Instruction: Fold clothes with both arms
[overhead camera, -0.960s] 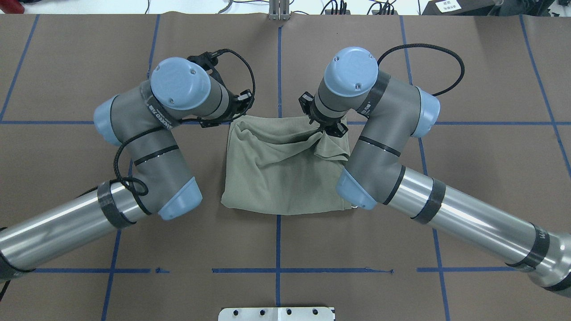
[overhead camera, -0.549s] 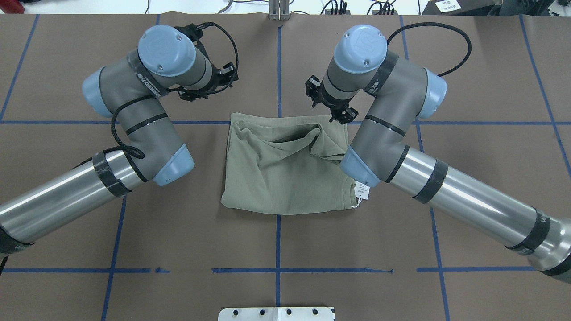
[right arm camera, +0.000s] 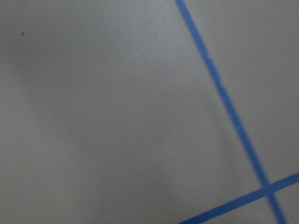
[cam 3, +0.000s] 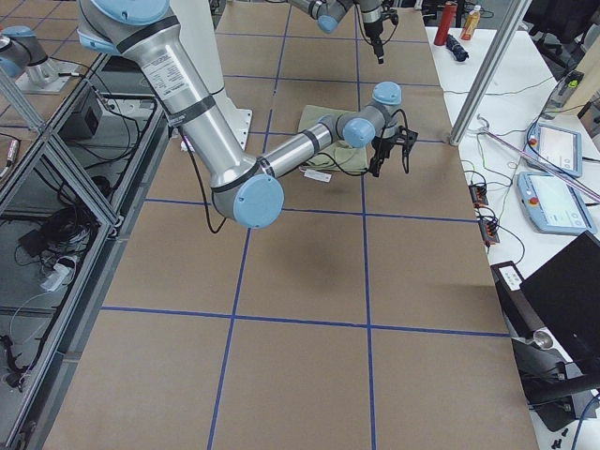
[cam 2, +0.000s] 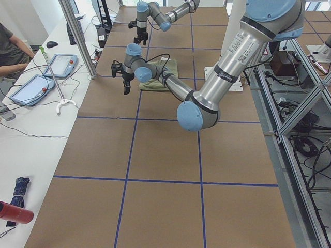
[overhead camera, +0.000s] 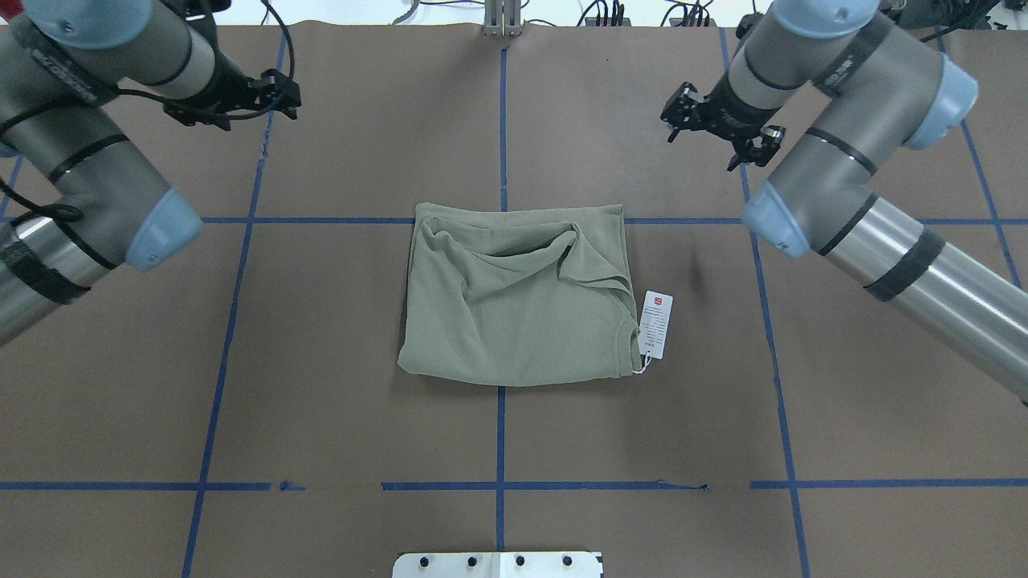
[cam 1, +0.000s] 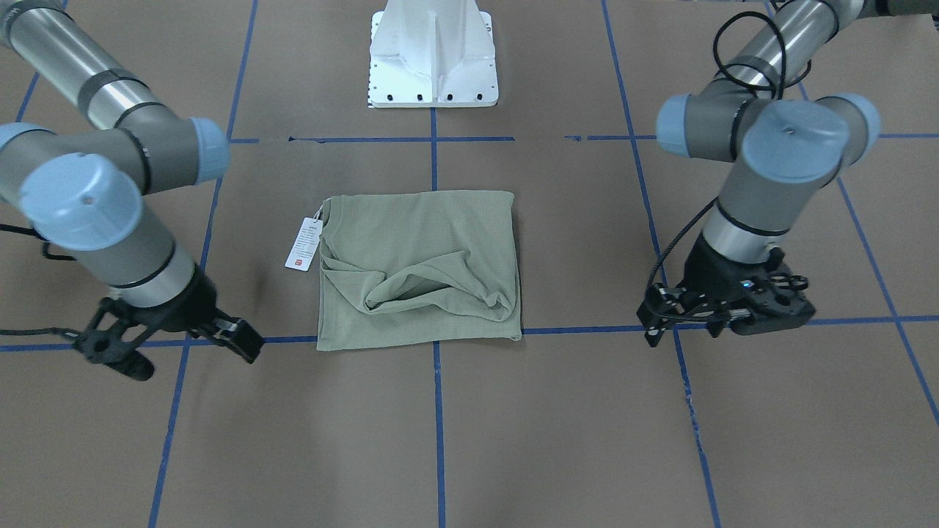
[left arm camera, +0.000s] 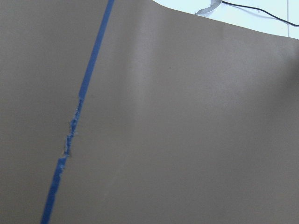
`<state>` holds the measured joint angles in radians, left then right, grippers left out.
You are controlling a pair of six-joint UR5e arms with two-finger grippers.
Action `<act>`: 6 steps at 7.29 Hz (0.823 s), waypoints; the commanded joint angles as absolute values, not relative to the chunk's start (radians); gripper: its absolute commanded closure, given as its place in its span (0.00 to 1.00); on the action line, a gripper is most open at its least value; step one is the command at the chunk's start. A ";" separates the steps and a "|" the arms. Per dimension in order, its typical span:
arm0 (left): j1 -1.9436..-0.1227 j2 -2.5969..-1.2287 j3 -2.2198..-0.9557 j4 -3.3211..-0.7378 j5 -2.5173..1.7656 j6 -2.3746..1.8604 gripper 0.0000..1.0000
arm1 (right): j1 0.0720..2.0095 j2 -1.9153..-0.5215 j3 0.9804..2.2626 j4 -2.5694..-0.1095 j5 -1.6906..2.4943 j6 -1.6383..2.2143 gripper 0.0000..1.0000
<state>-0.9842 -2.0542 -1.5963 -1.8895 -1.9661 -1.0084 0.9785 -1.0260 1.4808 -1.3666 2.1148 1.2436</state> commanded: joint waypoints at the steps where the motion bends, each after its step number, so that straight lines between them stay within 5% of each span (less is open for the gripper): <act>1: -1.116 -1.837 -1.719 -1.888 -2.000 -0.694 0.00 | 1.135 -1.203 1.514 -1.365 2.189 0.810 0.00; 4: -1.414 -1.692 -1.647 -1.852 -2.092 -0.025 0.00 | 1.349 -1.437 1.572 -1.370 2.298 0.282 0.00; 6: -1.512 -1.619 -1.629 -1.851 -2.095 0.089 0.00 | 1.467 -1.460 1.595 -1.612 2.299 -0.045 0.00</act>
